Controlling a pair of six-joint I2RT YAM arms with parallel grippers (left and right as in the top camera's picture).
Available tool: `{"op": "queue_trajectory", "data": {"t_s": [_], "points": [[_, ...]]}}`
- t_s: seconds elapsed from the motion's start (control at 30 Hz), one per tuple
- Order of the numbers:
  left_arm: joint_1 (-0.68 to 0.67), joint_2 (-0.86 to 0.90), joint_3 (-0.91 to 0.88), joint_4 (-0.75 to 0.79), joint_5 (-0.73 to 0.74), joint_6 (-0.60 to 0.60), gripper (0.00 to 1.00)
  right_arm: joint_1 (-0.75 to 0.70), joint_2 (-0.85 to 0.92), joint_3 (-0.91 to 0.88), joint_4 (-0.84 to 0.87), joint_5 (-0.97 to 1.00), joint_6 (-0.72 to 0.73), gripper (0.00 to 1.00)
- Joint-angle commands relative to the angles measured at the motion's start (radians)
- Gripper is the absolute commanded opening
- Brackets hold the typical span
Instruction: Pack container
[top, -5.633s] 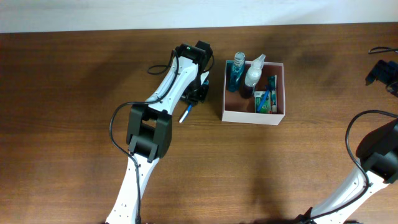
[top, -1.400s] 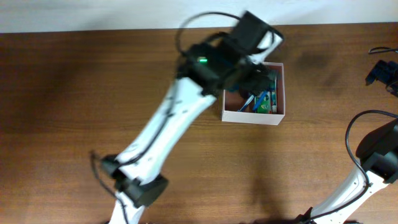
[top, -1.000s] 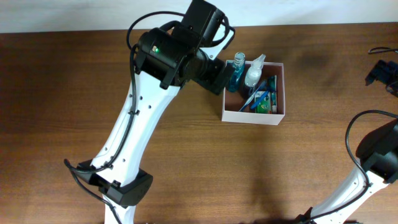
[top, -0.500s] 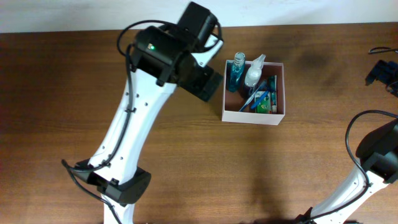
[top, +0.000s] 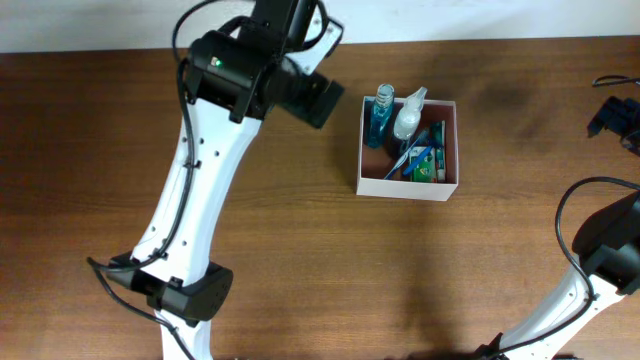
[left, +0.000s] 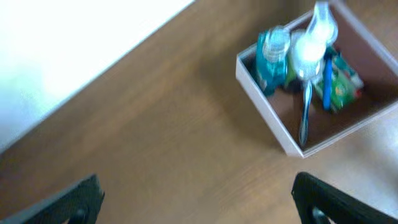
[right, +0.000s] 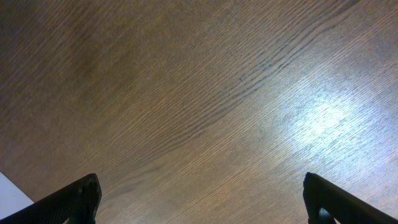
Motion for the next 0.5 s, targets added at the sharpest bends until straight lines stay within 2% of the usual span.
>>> {"op": "queue_trajectory", "data": {"t_s": [0.0, 0.2, 0.33, 0.47], "points": [[0.032, -0.066, -0.162, 0.146, 0.093, 0.064, 0.99, -0.004, -0.01, -0.007, 0.002, 0.012, 0.008, 0.99], [0.169, -0.179, -0.611, 0.6, 0.481, 0.064, 1.0, -0.004, -0.01, -0.007, 0.002, 0.012, 0.008, 0.99], [0.24, -0.251, -0.832, 0.783, 0.621, 0.042, 1.0, -0.004, -0.01, -0.007, 0.003, 0.012, 0.008, 0.99], [0.334, -0.377, -1.027, 0.873, 0.587, -0.239, 0.99, -0.004, -0.01, -0.007, 0.002, 0.012, 0.008, 0.99]]}}
